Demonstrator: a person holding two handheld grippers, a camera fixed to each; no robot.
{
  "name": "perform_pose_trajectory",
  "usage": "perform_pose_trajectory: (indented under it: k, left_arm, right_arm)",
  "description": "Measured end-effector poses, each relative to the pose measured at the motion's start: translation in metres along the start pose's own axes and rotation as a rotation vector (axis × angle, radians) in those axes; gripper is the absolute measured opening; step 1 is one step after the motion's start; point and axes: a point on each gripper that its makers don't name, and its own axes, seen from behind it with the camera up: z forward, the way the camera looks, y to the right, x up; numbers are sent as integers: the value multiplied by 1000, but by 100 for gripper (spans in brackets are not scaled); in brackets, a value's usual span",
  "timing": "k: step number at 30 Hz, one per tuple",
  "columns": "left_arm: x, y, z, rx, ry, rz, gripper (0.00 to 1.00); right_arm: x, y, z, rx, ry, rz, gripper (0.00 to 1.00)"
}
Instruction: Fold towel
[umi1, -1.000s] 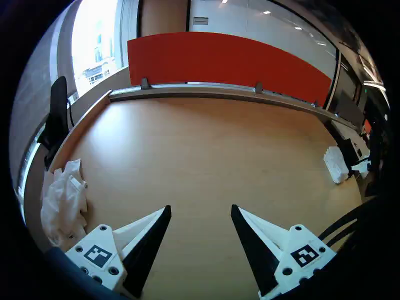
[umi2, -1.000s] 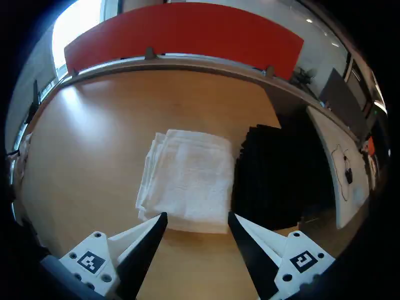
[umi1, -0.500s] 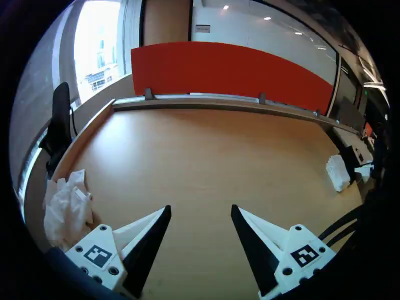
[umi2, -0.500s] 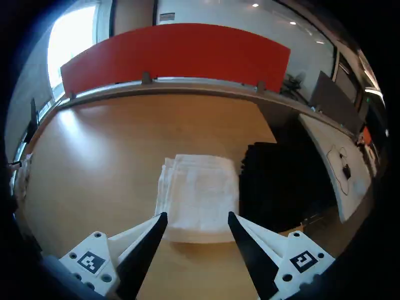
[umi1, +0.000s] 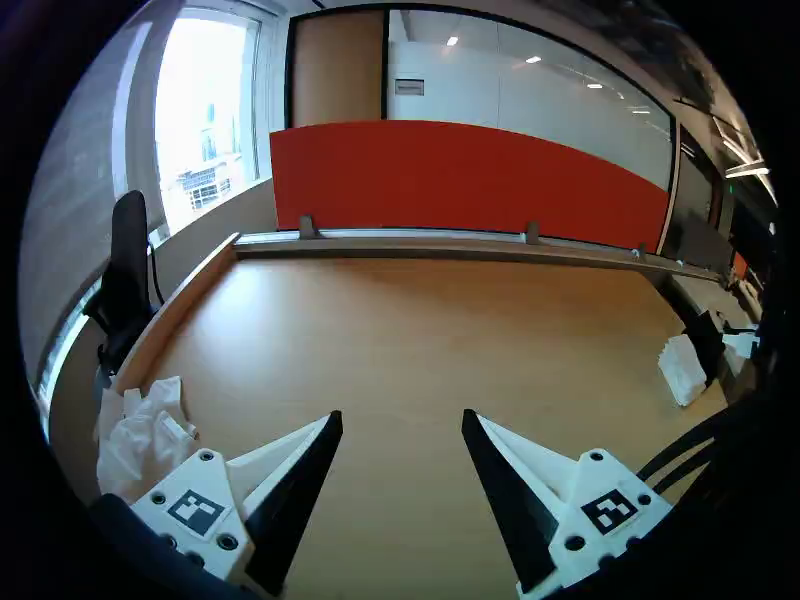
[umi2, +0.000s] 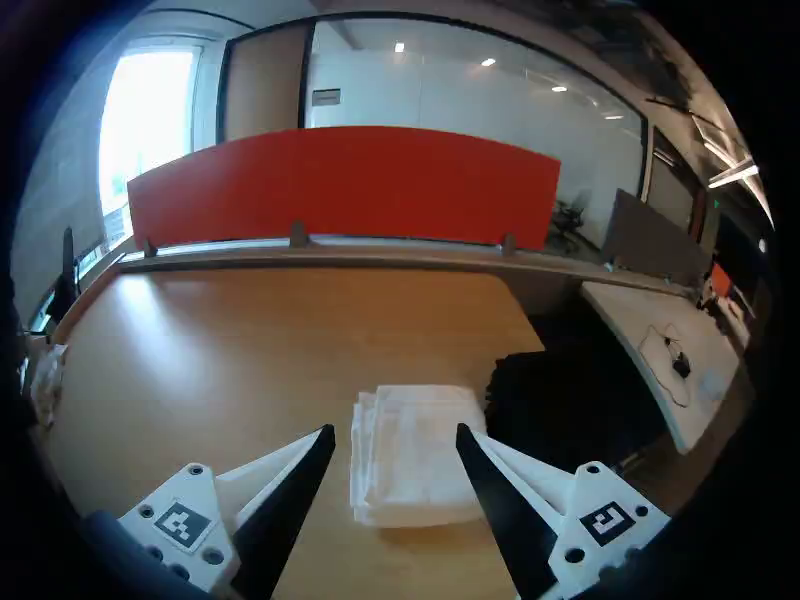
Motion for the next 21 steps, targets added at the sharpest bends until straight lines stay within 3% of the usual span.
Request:
perform_pose_trajectory:
  k: [11,21]
  left_arm:
    - [42,-10,-1,22,159,-7,88]
    - [99,-26,-19,61,356,-8,88]
  right_arm:
    - [52,-19,-18,-2,210,28,93]
    - [90,-30,-35,-9,345,36,93]
